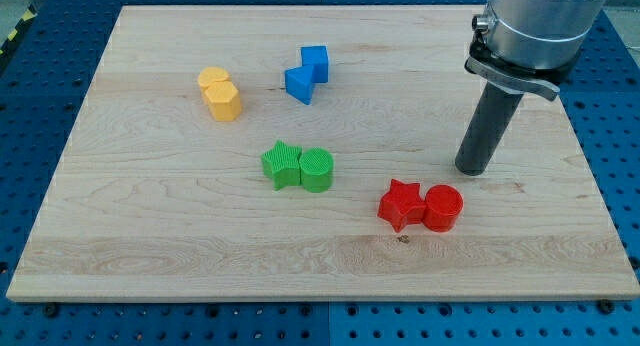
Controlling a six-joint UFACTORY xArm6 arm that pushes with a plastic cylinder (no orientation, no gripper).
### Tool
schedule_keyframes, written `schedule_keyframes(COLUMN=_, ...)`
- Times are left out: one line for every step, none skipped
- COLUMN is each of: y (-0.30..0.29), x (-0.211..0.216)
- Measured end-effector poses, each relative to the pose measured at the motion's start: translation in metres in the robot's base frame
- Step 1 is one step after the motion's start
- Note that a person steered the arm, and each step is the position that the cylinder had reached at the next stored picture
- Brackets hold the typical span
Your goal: Point at the blue triangle
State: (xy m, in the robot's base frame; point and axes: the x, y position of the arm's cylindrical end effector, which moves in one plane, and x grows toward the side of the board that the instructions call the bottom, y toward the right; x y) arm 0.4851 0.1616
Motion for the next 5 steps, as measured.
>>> schedule_keyframes(y=-0.003, x=0.001)
schedule_keyframes(y=-0.003, x=0.001)
schedule_keyframes(y=-0.015, x=0.0)
schedule_keyframes(y=-0.051, x=-0.035)
schedule_keyframes(y=-0.109, x=-0.077)
